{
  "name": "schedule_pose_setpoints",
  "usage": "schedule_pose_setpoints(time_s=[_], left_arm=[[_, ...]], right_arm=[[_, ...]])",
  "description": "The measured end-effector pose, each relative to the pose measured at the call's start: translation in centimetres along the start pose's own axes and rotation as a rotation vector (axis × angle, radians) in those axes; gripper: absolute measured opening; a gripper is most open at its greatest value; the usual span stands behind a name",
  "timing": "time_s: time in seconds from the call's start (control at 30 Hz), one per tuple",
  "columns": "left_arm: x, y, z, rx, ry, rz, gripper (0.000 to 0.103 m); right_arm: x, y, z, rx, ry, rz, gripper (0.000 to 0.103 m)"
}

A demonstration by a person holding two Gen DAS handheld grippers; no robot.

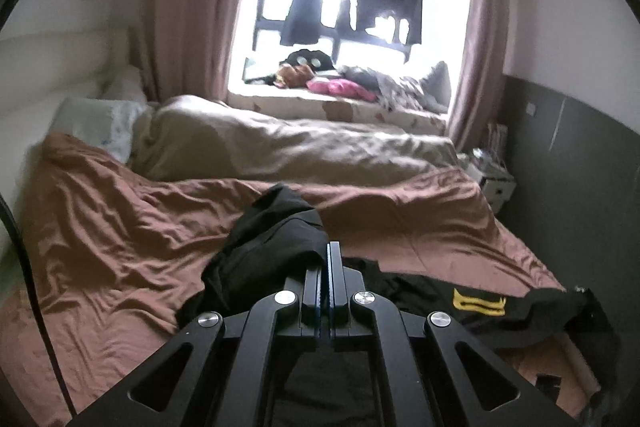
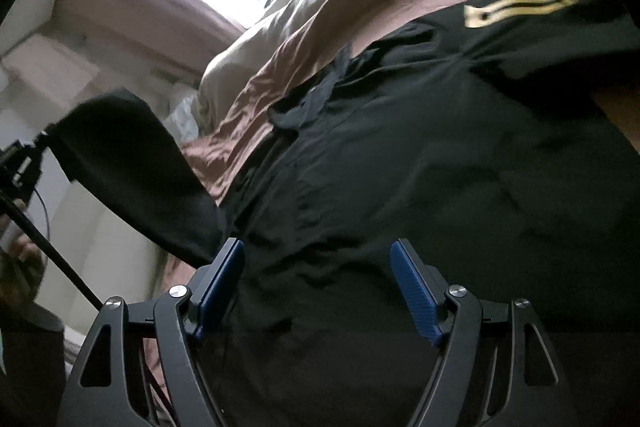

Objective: Fold large clothes

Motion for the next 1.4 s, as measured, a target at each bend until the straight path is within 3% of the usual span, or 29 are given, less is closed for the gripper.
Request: schedule_pose_setpoints(time_s=[0.2, 0.23, 0.3, 0.33, 0.37, 0.57, 0.8, 1.03, 1.23, 1.4], left_arm=[[-4.1, -5.5, 2.1, -0.066, 0.128, 0.089, 0.002], [-4.8, -6.3, 2.8, -0.076, 0.159, 0.104, 0.010], [-6.6, -8.2, 5.4, -0.101, 0.273, 0.181, 0.048], [-7.1, -9.0, 6.7, -0.116, 0.316, 0.204, 0.076], [-7.3, -9.5, 7.7, -0.138, 0.333, 0.214, 0.086], [-6.6, -8.2, 12.3, -0.212, 0.397, 0.185, 0.086], [-5.2, 1.2, 15.6, -0.174, 0.393, 0.021, 0.086], [-4.8, 9.1, 19.0, -0.054, 0.403, -0.052, 0.086], [-5.8, 13.0, 21.4, -0.011, 0.426, -0.082, 0.085], [-8.1, 16.2, 24.1, 0.059, 0.463, -0.096, 0.070]], right_arm=[[0.6, -1.1, -0.1, -0.016, -0.027, 0.009, 0.074], [0.3, -1.2, 0.1, -0.025, -0.019, 0.009, 0.074], [0.1, -1.0, 0.6, -0.023, -0.008, 0.011, 0.074], [0.3, -0.9, 0.7, -0.016, -0.008, 0.013, 0.074], [0.5, -0.8, 0.7, -0.009, -0.010, 0.018, 0.074], [1.3, -0.6, 1.1, 0.022, -0.002, 0.073, 0.074], [1.2, 2.1, -0.1, 0.121, 0.036, 0.190, 0.074], [-2.8, 6.4, -1.4, 0.297, 0.116, 0.365, 0.074], [-8.3, 10.1, -1.4, 0.446, 0.196, 0.479, 0.074], [-13.1, 10.1, -1.8, 0.480, 0.234, 0.564, 0.074]])
Point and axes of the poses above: each gripper's, at about its wrist camera, not at the fingertips, and x roughly against the way its jaws point, y to its left, z to its underside, the point moved 9 cm from there along -x, roughly the way its jaws point, and after that the axes turned 6 degrees about y, right-handed, at the moved point
